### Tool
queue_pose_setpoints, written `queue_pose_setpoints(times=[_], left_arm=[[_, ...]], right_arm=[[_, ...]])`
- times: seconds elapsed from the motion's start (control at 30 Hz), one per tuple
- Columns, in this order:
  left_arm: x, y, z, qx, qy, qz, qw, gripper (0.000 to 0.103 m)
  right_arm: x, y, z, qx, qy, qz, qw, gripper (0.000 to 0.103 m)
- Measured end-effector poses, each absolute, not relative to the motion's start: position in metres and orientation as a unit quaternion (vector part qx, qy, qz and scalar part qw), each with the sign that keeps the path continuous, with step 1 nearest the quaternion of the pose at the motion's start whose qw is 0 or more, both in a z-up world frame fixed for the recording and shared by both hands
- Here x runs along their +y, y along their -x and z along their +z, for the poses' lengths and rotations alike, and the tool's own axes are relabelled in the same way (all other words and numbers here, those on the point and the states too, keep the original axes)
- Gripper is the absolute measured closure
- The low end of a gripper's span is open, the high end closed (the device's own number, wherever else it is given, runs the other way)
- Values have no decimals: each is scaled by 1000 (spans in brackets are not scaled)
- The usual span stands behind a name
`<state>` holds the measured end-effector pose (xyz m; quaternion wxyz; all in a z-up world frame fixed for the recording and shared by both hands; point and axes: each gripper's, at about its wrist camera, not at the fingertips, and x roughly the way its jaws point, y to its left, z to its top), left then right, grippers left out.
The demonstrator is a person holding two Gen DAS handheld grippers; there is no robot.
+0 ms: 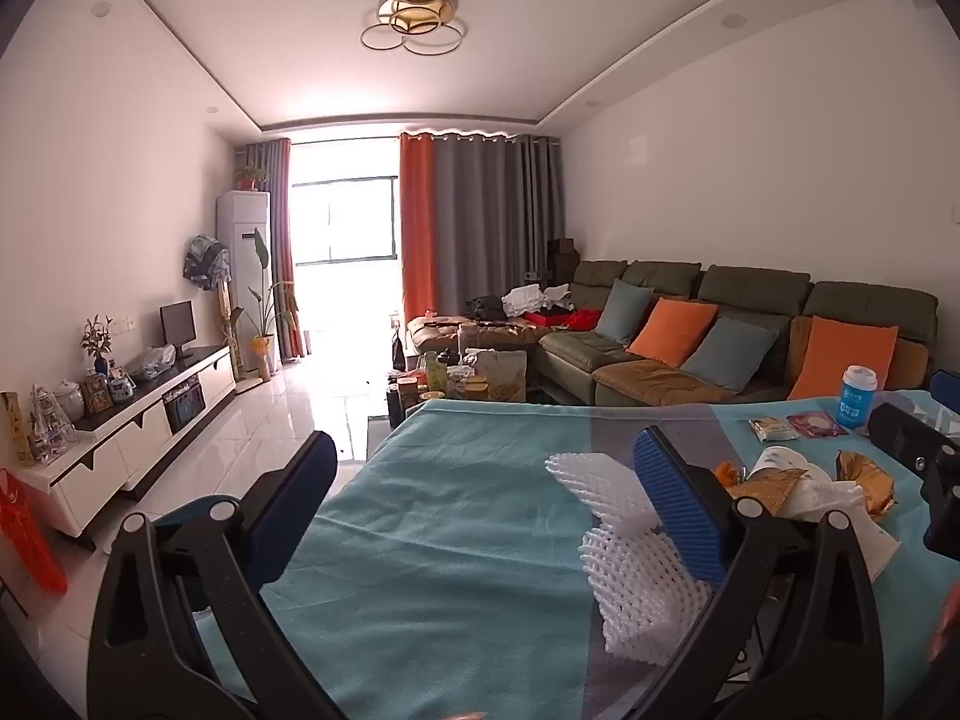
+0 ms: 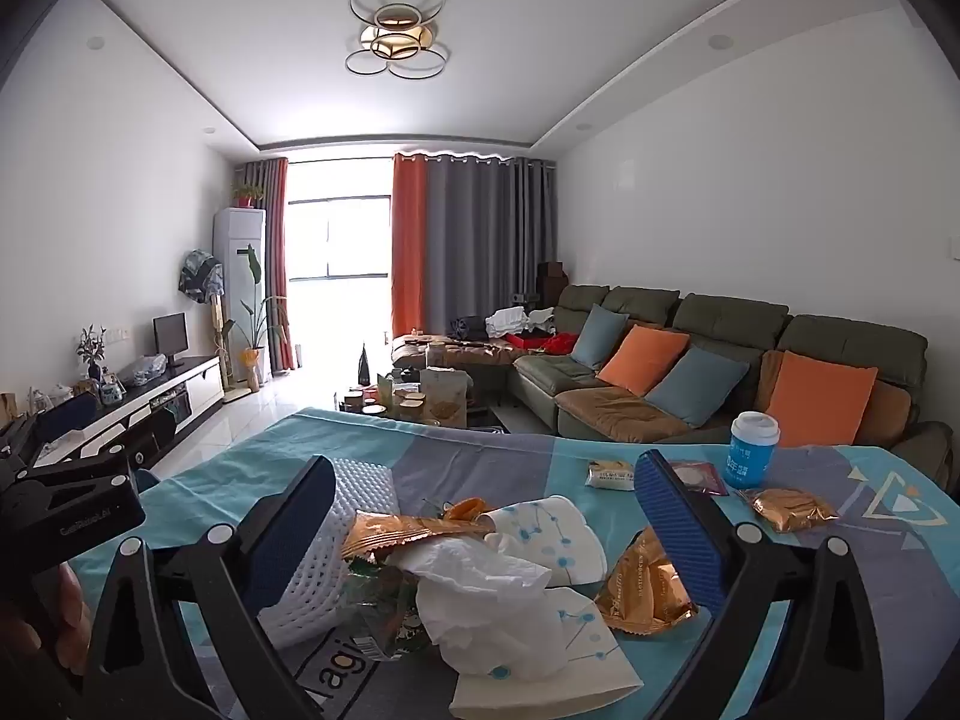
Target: Collect trash
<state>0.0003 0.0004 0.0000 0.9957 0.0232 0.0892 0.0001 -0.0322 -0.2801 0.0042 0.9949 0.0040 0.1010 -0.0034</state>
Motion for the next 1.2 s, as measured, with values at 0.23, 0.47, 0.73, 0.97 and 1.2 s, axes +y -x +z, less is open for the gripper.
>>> queue_pose_setpoints(times=[0.23, 0.47, 0.73, 0.97, 1.2], left_arm=[[-3, 3, 3, 84, -22, -5, 996, 6], [1, 2, 4, 85, -12, -5, 996, 6], [3, 5, 4, 78, -14, -2, 997, 6], [3, 6, 4, 76, -14, -1, 997, 6], [1, 7, 4, 73, -15, -1, 997, 6]], right_arm=[[-281, 32, 4, 99, -7, -5, 995, 7], [-281, 31, 2, 97, -10, -2, 995, 7], [-283, 32, 4, 95, -11, -2, 995, 7], [-282, 31, 7, 95, -12, -4, 995, 7], [-282, 29, 9, 96, -12, -3, 995, 7]])
